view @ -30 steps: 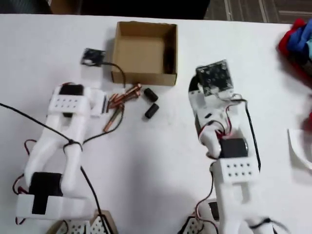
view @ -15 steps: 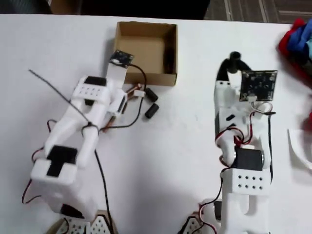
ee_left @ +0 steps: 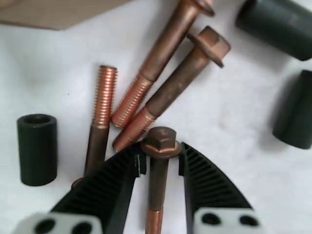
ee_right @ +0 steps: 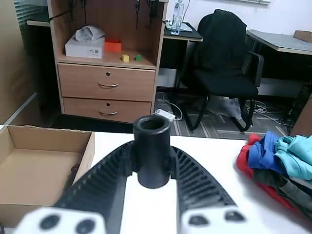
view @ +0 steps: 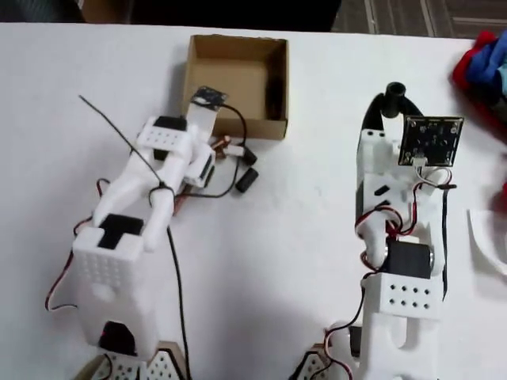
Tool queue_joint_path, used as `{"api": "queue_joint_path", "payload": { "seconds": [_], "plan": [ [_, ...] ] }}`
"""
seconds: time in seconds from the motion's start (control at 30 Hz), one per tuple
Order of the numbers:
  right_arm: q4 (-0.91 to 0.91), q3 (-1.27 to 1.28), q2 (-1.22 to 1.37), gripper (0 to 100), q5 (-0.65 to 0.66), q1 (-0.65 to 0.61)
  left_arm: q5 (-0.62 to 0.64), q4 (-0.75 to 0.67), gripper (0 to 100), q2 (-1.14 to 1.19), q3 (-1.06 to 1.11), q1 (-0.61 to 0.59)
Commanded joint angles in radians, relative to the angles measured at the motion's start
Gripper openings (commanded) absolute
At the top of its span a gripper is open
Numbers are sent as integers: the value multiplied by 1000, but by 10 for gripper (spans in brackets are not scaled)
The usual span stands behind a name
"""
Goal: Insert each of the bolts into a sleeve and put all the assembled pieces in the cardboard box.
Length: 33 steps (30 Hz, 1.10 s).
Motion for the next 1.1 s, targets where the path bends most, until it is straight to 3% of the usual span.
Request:
{"api": "queue_joint_path", "payload": {
  "seconds": [0.0,0.07,0.3,0.43,0.53,0.63,0.83,1.07],
  "plan": [
    [-27,-12,-24,19,-9,4,-8,18,79,18,-54,17],
    [-27,-11,-24,19,-9,4,-9,34,19,18,-64,17],
    [-19,-3,-24,19,-11,4,-9,127,26,-48,-111,18],
    [-16,44,-35,19,-11,2,-5,215,26,-209,-102,20],
    [-4,43,-35,19,-3,2,-3,209,26,-377,19,23],
    [5,54,-33,19,-2,2,-3,103,26,-595,229,23],
    [90,101,-33,20,0,1,-8,-265,25,-1060,704,23],
    [171,104,-35,20,-8,-2,-9,-388,25,-1178,785,20]
  ]
}}
